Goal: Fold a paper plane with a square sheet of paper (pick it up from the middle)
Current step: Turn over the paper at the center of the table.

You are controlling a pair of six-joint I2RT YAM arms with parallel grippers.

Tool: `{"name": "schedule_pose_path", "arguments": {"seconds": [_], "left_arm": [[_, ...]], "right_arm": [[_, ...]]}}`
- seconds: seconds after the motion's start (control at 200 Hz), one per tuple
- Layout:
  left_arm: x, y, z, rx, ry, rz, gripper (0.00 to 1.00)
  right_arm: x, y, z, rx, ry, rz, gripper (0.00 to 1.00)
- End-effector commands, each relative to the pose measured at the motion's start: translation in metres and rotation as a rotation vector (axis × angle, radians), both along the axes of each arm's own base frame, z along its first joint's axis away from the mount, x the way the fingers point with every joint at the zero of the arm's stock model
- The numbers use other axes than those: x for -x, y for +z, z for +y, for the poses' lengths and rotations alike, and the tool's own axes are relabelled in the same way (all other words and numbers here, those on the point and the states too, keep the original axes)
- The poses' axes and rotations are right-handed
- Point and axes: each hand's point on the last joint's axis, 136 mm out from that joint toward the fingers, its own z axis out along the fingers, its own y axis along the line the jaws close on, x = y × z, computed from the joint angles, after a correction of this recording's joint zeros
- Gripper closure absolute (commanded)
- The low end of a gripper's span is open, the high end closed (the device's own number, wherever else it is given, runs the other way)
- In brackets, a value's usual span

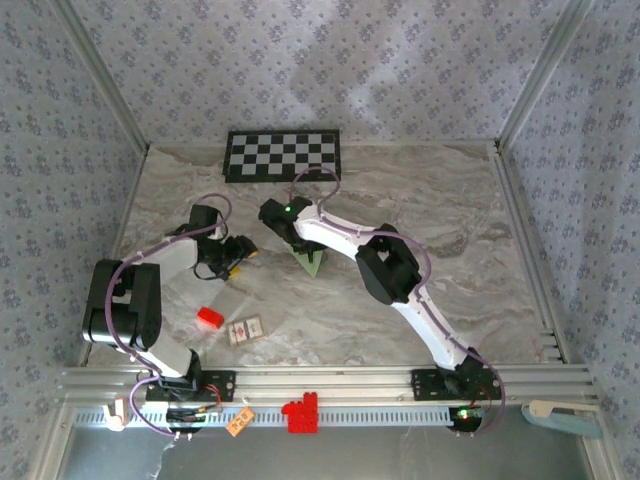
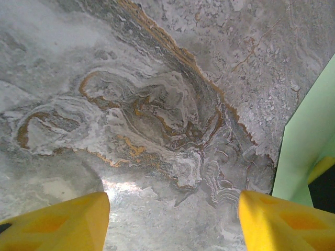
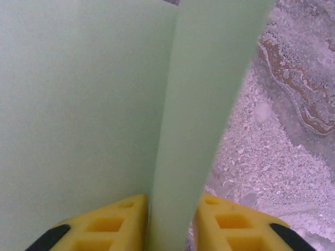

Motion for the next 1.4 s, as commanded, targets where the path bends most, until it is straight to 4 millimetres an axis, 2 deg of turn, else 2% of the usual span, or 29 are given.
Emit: {"name": "schedule_pose_path", "arguments": {"seconds": [0.0,0.215,0.41,0.605,0.7,0.845,0.935,1.054,1.209,1.394], "left_arm": [[-0.005,0.010,0.001,0.014,0.007,-0.024,0.34],[-0.007,0.014,-0.005,0.050,0.000,-0.035,0.34],[-0.013,0.028,-0.020,0.160,-0.006,-0.088,0.32],[-0.019,0.051,-0.049,0.356,0.017,-0.173,0.25],[-0.019,0.059,-0.069,0.428,0.023,-0.203,0.22],[-0.019,0.067,-0.101,0.485,0.005,-0.243,0.21],[-0.021,0.073,-0.112,0.483,-0.015,-0.282,0.21],[-0.022,0.080,-0.122,0.461,-0.042,-0.325,0.24],[-0.022,0.074,-0.125,0.410,-0.062,-0.324,0.33],[-0.024,0.077,-0.134,0.405,-0.100,-0.355,0.53]], "right_arm": [[-0.003,0.030,-0.002,-0.073,-0.034,-0.043,0.77],[-0.002,0.049,-0.007,-0.160,-0.056,-0.078,0.91],[0.000,0.063,-0.004,-0.346,-0.053,-0.087,0.96],[-0.002,0.069,0.014,-0.713,-0.043,-0.053,0.95],[-0.001,0.069,0.018,-0.859,-0.034,-0.025,0.95],[0.002,0.066,0.017,-0.953,-0.066,0.007,0.95],[0.004,0.062,0.015,-0.966,-0.083,0.021,0.95],[0.007,0.057,0.014,-0.980,-0.098,0.036,0.94],[0.008,0.057,0.014,-1.020,-0.114,0.049,0.94],[0.011,0.057,0.016,-1.049,-0.122,0.071,0.94]]}}
